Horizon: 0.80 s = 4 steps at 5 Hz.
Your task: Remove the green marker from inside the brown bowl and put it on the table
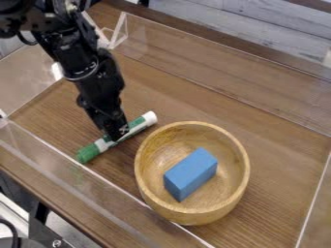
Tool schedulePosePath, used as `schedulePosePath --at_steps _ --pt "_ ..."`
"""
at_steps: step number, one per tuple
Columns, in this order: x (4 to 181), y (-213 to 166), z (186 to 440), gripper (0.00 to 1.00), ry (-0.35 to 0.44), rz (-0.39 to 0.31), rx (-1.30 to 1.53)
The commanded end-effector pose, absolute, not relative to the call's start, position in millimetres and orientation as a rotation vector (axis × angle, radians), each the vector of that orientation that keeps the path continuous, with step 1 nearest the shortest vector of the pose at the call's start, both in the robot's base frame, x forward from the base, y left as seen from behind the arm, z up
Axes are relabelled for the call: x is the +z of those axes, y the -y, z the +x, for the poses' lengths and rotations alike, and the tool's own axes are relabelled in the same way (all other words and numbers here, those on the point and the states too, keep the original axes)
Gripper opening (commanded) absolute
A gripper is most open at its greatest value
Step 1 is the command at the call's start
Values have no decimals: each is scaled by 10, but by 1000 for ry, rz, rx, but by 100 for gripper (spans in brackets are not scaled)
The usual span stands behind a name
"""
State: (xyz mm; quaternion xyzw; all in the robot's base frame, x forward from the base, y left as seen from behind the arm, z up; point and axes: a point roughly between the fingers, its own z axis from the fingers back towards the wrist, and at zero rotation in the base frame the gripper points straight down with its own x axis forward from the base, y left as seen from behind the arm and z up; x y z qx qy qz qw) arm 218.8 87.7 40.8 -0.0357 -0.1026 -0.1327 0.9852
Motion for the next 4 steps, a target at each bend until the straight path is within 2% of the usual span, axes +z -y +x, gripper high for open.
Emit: schedulePosePath --at_steps 1,4 --pt "546 -936 2284 100 235 -56 -258" --pt "775 -861 2359 100 231 -101 -220"
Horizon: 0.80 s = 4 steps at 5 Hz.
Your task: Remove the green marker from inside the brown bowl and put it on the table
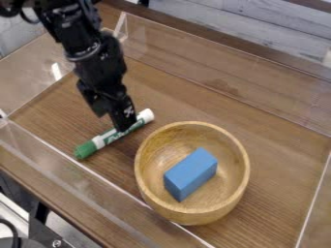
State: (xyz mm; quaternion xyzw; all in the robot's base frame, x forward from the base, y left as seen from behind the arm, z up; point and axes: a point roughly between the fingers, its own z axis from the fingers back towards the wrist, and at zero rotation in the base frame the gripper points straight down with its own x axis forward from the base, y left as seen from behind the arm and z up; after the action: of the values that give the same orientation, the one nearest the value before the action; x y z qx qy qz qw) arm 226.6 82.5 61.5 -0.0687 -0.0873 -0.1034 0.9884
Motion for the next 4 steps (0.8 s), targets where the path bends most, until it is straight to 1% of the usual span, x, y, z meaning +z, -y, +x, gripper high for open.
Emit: schedulePosePath --at_steps 1,3,4 --pt "865 -838 2415 100 238 -111 -206" --pt "1085 -777 2512 100 247 -148 -194" --pt "1146 -777 2616 100 255 -157 -191"
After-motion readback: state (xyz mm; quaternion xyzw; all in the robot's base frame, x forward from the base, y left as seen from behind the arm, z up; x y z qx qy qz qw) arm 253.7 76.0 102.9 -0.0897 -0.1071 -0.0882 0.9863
